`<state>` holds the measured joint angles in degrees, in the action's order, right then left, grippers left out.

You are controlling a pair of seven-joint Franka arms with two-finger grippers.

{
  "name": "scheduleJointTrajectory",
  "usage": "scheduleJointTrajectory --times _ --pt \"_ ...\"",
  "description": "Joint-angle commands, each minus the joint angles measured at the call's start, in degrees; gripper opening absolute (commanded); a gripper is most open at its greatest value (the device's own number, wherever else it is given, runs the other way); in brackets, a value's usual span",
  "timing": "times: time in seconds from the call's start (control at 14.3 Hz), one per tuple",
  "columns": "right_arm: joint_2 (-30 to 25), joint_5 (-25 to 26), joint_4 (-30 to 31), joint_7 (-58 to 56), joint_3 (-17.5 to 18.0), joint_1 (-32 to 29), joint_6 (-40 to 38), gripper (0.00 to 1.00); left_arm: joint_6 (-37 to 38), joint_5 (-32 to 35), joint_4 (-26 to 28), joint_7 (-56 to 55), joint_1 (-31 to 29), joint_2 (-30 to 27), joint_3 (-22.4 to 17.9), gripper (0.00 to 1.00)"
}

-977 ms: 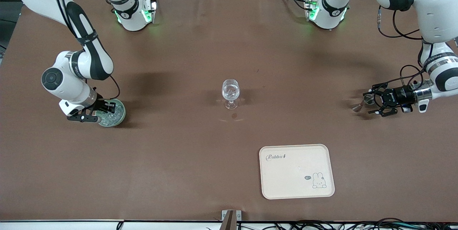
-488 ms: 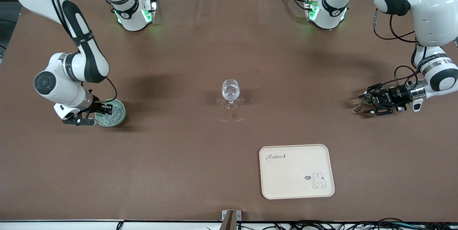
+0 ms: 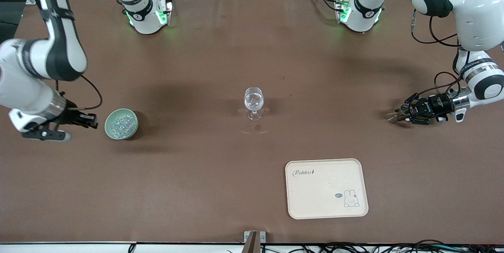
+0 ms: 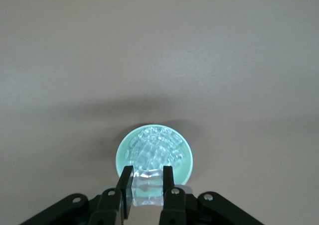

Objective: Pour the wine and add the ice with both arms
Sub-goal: 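Lift the ice cube with the right gripper while the left gripper lifts the jigger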

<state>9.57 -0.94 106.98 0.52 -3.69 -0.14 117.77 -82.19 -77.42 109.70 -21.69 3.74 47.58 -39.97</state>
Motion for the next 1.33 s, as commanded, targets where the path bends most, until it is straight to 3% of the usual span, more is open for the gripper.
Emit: scheduleJointTrajectory --times 0.0,0.21,0.49,0.56,0.84,1.26 --pt "-2.9 -0.6 -6.1 -0.1 0.2 -1.5 -9.3 0.01 0.9 -1.5 1.2 -0.1 0.3 -0.3 -0.3 0.33" --pt "-5.5 -0.5 -12.6 -0.1 0.3 -2.4 -18.5 0.01 0.9 -3.0 2.6 0.2 0.7 -0.2 -0.3 0.32" --pt "-8.4 0.2 -20.7 -0.2 -0.9 -2.1 -34.0 0.01 1.5 -3.0 2.6 0.2 0.1 -0.4 -0.3 0.06" --pt "-9.7 0.2 -20.6 -0.1 -0.8 -2.1 -34.9 0.01 2.9 -3.0 2.6 0.2 0.0 -0.4 -0.5 0.02" --pt "-10.2 0.2 -20.1 -0.3 -0.8 -2.2 -33.8 0.01 7.2 -3.0 2.6 0.2 -0.1 -1.1 -1.6 0.01" --pt "-10.3 -0.1 -19.9 -0.7 -0.2 -2.3 -32.5 0.01 9.4 0.0 3.2 -3.9 2.1 -8.8 -2.2 0.01"
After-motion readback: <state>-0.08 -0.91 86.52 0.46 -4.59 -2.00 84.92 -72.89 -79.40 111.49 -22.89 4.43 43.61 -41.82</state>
